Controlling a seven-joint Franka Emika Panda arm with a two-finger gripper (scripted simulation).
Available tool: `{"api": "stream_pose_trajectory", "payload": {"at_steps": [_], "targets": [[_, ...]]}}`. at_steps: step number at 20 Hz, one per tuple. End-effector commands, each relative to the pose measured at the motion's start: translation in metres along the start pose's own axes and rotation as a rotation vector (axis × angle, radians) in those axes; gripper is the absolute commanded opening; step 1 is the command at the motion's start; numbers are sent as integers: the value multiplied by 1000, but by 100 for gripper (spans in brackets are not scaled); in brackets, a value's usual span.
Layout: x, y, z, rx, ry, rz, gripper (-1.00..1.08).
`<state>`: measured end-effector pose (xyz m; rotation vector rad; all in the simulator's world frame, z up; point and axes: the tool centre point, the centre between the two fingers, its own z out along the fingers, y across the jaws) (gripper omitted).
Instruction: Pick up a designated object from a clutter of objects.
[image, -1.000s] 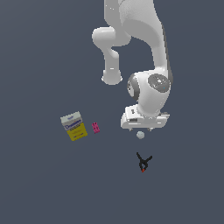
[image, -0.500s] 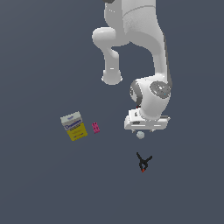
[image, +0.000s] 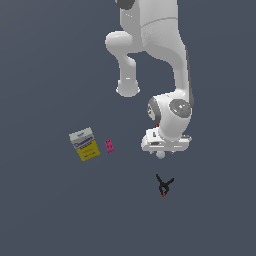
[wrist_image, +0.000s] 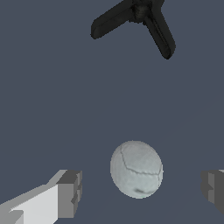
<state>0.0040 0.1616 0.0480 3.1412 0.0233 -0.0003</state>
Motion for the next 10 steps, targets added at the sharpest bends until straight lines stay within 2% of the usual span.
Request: {"api": "stream_pose_trajectory", "payload": {"at_steps": [1, 8, 9, 10], "targets": [[-1, 0, 13, 0, 0, 1, 100], [0, 0, 27, 0, 0, 1, 100], [0, 0, 27, 0, 0, 1, -100], [0, 0, 27, 0, 0, 1, -100]]}}
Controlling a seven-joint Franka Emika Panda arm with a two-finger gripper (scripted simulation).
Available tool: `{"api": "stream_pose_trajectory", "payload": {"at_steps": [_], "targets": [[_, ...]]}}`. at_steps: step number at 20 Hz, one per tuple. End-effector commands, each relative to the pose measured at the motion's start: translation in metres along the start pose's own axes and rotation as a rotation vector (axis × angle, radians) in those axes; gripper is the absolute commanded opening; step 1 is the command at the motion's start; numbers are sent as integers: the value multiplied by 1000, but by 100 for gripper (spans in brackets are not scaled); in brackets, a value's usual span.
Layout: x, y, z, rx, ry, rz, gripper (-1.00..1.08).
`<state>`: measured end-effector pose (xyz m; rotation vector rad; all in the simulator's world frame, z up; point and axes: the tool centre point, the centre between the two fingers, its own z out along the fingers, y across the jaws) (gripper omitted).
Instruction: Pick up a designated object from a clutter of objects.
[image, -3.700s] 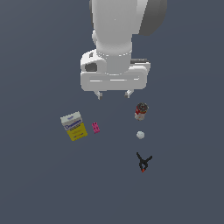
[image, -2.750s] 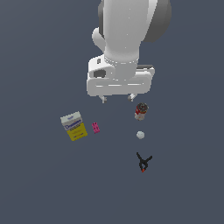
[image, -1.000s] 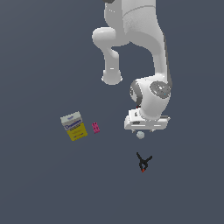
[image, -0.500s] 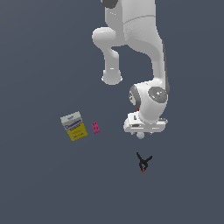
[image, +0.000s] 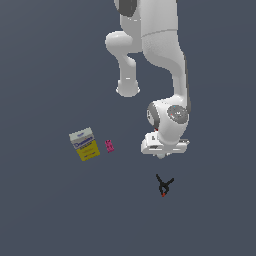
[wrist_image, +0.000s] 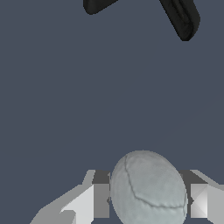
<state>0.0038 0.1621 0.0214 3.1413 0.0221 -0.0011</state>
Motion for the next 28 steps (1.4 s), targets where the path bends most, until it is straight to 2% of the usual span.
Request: {"api": "stream_pose_trajectory", "payload": {"at_steps": [1, 16, 22, 28], "targets": [[0, 0, 1, 0, 1, 0, -100], [2, 7, -13, 0, 1, 0, -100], [5, 25, -45, 0, 1, 0, -100], [11, 54, -97, 1, 1, 0, -100]]}}
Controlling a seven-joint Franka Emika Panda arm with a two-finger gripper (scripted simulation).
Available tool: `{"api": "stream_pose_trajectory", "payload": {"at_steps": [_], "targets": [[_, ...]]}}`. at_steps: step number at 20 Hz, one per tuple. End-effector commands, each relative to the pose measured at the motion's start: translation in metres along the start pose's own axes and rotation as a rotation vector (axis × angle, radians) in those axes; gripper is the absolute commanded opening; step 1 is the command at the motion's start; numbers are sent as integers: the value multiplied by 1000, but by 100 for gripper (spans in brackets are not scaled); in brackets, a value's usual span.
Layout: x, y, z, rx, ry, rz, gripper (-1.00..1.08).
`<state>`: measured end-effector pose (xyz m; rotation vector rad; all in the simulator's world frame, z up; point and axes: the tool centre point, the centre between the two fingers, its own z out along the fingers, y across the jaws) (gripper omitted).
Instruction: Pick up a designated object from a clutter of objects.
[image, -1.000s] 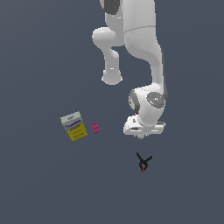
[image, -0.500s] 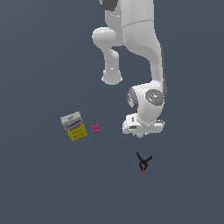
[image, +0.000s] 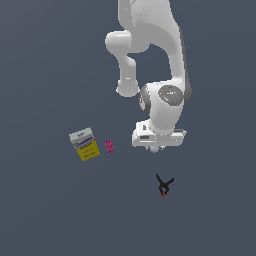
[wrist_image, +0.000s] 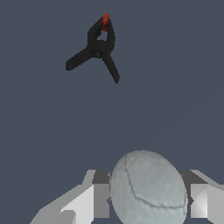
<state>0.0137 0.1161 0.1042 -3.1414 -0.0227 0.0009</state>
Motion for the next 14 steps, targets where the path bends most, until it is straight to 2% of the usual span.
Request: {"api": "stream_pose_trajectory", "payload": {"at_steps": [1, 14], "targets": [[3, 14, -25, 1, 1, 0, -100], [20, 90, -165, 2, 1, 0, -100]]}}
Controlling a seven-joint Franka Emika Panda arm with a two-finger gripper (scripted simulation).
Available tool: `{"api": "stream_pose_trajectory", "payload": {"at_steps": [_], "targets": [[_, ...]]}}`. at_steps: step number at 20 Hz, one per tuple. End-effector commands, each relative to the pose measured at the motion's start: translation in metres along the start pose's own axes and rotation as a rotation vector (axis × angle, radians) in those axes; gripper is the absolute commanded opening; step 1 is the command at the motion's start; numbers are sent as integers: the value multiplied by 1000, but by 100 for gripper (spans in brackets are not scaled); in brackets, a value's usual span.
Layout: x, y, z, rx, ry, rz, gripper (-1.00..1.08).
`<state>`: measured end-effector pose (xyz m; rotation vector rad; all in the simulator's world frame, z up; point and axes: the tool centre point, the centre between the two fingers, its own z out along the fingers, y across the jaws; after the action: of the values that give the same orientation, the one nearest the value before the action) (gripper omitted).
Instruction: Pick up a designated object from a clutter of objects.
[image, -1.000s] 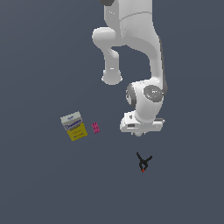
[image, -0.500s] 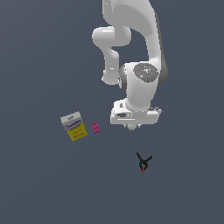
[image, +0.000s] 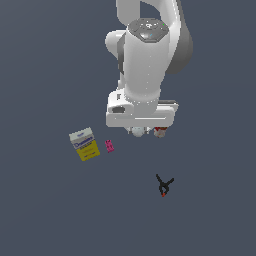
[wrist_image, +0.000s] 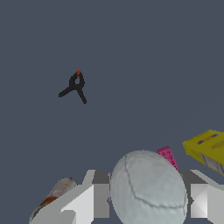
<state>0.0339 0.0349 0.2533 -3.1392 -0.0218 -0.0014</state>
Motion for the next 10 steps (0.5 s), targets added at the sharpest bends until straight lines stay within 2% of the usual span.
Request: {"api": "stream_pose_trajectory", "payload": {"at_steps": [1, 10], "targets": [[3, 14, -25, 0, -1, -1, -100], [14, 47, -85, -1, -1, 0, -100]]}}
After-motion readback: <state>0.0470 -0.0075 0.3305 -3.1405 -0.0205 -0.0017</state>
